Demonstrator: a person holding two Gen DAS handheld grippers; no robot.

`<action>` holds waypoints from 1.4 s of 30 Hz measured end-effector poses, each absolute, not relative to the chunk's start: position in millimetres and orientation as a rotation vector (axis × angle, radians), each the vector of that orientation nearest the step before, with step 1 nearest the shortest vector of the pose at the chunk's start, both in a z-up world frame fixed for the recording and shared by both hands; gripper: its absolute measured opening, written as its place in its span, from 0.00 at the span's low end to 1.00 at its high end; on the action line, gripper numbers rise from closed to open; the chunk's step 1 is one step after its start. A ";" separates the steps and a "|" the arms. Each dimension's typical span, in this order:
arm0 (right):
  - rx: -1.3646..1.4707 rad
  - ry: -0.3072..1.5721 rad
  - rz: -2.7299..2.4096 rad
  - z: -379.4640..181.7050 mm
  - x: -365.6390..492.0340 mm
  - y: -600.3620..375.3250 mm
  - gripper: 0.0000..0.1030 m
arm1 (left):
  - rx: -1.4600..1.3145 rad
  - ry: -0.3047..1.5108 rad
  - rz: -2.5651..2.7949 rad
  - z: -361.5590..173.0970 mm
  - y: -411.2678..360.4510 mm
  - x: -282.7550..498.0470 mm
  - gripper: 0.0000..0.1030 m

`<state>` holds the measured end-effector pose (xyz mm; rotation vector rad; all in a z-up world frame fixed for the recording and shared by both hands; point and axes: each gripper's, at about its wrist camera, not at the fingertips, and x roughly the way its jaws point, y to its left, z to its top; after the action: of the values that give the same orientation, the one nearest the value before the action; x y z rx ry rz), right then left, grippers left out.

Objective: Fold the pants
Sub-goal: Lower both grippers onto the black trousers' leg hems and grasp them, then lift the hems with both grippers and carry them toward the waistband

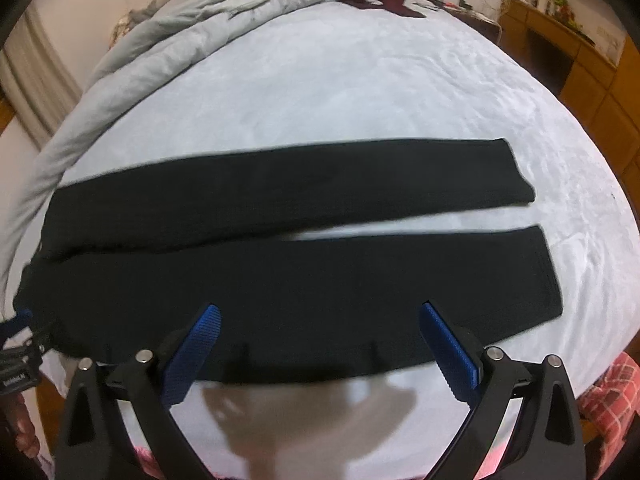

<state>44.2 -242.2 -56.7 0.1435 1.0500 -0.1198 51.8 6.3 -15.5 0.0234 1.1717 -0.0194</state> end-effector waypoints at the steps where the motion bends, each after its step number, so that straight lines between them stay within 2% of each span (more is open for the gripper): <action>1: 0.142 1.044 -0.131 -55.3 49.8 -250.7 0.96 | 0.027 1.173 -0.019 -15.8 3.9 58.4 0.97; 6: 0.164 1.042 -0.191 -55.4 93.3 -321.0 0.96 | 0.000 1.178 -0.050 -20.4 -13.8 105.1 0.97; 16: 0.240 1.161 -0.249 -96.4 195.3 -475.5 0.96 | -0.061 1.226 -0.126 -52.1 -69.6 212.1 0.97; 22: 0.228 1.262 -0.114 -131.1 229.2 -502.2 0.96 | -0.120 1.254 -0.162 -75.9 -101.4 252.4 0.97; 27: 0.226 1.290 -0.063 -150.9 246.2 -510.5 0.90 | -0.142 1.278 -0.175 -91.5 -120.7 269.1 0.97; 28: 0.233 1.283 -0.053 -150.7 246.7 -511.8 0.86 | -0.139 1.279 -0.179 -92.6 -125.0 267.6 0.97; 30: 0.219 1.250 -0.017 -146.7 244.3 -511.4 0.66 | -0.109 1.295 -0.188 -96.3 -131.0 272.5 0.97; 32: 0.179 1.233 0.001 -142.0 240.7 -510.0 0.32 | -0.063 1.304 -0.188 -99.2 -134.6 277.5 0.97; 33: 0.154 1.227 0.003 -139.9 239.0 -511.1 0.27 | -0.042 1.305 -0.187 -99.9 -135.8 282.7 0.97; 34: 0.159 1.216 0.026 -136.2 236.6 -511.7 0.16 | -0.011 1.302 -0.188 -101.0 -139.0 284.7 0.97; 42: 0.143 1.150 0.144 -106.7 221.8 -504.5 0.14 | 0.123 1.270 -0.263 -104.5 -159.8 301.6 0.97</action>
<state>221.8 -504.5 -106.7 0.1434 1.1505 0.1443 301.6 -159.8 -104.5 0.1226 1.2697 -0.2630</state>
